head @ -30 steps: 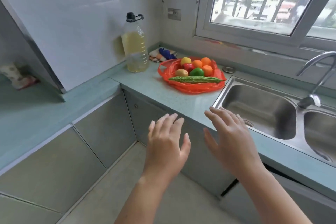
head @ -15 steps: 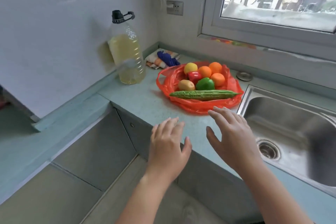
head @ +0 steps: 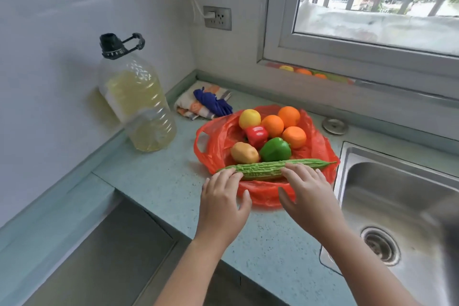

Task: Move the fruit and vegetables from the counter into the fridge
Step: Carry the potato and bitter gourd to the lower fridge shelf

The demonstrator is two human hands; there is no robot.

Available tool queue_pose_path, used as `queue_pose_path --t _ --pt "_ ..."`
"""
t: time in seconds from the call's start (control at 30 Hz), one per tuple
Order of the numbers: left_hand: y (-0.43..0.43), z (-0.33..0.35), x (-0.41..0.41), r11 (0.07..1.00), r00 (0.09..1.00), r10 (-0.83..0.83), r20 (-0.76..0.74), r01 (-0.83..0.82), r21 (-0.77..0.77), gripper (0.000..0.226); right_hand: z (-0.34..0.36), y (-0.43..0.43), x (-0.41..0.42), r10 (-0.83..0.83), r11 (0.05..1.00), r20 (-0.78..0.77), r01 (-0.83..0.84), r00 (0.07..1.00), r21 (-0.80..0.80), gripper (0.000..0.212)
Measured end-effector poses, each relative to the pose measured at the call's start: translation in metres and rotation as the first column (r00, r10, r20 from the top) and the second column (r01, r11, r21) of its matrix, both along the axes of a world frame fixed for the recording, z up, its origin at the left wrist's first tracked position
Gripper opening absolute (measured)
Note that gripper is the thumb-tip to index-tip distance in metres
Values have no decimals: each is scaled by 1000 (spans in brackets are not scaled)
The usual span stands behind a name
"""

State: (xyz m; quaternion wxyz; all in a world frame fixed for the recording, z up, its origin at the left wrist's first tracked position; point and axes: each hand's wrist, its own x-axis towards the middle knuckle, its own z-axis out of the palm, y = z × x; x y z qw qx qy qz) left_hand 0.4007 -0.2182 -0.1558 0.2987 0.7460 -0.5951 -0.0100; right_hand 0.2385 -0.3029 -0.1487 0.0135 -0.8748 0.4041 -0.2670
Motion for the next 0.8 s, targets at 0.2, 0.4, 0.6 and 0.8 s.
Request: queue_pose_path --t 0.2,0.4,0.6,0.8 --pt "-51 -26 43 997 996 -61 -58 64 47 45 -33 -45 31 -30 997 -65 34 997 66 37" --pt "-98 -50 72 992 992 -59 -113 71 103 50 -57 -82 45 -18 989 -138 39 990 145 47" --pt "-133 -70 77 972 978 -51 -201 94 214 58 -71 -100 54 -1 983 -178 33 984 179 46" --pt "-158 -84 75 957 970 -31 -240 98 272 58 -88 -112 55 54 962 -194 1 979 274 45"
